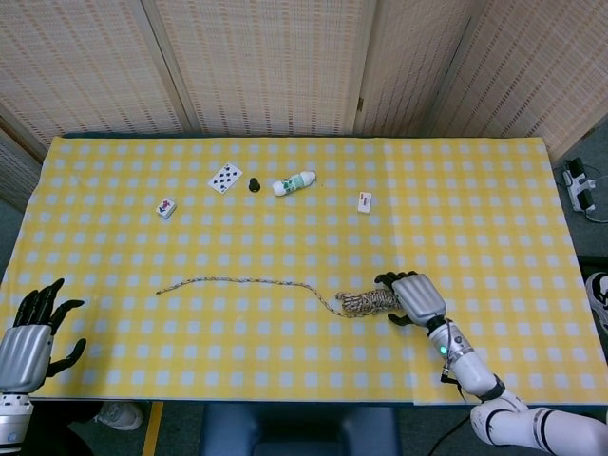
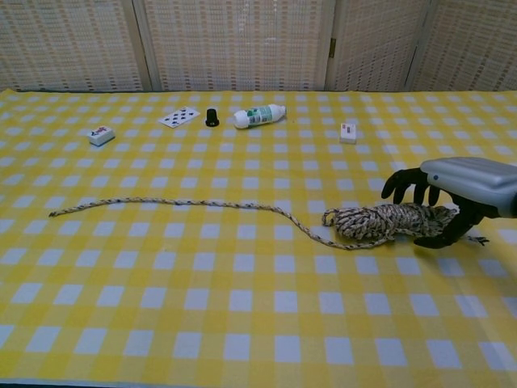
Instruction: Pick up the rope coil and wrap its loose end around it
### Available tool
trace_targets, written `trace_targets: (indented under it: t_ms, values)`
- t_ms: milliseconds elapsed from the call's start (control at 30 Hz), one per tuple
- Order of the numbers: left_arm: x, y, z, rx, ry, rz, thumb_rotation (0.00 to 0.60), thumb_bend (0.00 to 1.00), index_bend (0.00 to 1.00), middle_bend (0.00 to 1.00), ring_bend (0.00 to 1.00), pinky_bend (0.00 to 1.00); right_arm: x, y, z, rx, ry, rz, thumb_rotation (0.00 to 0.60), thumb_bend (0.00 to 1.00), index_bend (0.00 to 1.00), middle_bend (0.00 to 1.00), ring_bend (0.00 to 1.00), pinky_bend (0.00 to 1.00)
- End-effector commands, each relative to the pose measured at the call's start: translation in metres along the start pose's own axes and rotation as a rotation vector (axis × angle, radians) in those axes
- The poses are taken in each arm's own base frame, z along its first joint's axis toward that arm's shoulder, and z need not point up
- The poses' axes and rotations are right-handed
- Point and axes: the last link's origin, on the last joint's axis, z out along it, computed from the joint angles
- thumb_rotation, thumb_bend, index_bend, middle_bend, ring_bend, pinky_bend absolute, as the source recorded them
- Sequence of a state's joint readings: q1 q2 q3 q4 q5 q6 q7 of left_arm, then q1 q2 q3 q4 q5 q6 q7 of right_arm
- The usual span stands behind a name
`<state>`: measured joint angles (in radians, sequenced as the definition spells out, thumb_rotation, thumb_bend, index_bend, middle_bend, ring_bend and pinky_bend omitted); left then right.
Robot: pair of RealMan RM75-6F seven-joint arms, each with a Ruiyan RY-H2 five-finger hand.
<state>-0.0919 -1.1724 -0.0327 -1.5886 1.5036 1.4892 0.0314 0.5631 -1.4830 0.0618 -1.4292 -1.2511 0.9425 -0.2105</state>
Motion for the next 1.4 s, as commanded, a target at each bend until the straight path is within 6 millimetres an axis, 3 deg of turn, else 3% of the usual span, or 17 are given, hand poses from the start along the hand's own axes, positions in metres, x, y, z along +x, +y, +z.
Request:
trace_targets:
  t_ms: [33, 533, 867, 1100, 1400]
  values:
    - [0.001, -0.001, 0.0, 0.005, 0.003, -0.002, 0.6, 0.36, 0.3, 0.05, 0.04, 0.0, 0.0, -0.001, 0.001, 0.003, 0.002, 0.002, 0.6, 0.31, 0.31, 0.34, 0.37, 0.36]
    - [-0.001, -0.002, 0.0, 0.009, -0.002, -0.005, 0.6, 0.36, 0.29, 0.05, 0.04, 0.0, -0.004, -0.005, 0.005, 0.018, -0.004, -0.006, 0.6, 0.36, 0.42, 0.39, 0.42, 0.41]
    - [0.003, 0.005, 0.01, -0.033, 0.006, 0.009, 0.6, 0.36, 0.29, 0.05, 0.04, 0.0, -0.004, -0.003, 0.009, 0.008, 0.013, 0.0, 0.6, 0.54, 0.58, 0.49, 0.51, 0.51]
    - [0.012, 0.02, 0.033, -0.126, 0.005, 0.011, 0.6, 0.36, 0.28, 0.05, 0.04, 0.0, 0.025, 0.002, 0.007, 0.014, 0.117, 0.037, 0.6, 0.58, 0.62, 0.52, 0.53, 0.54]
    - [0.015, 0.055, 0.088, -0.246, -0.01, -0.026, 0.6, 0.36, 0.32, 0.08, 0.07, 0.0, 0.068, -0.001, 0.009, 0.022, 0.22, 0.029, 0.6, 0.59, 0.63, 0.52, 0.54, 0.55]
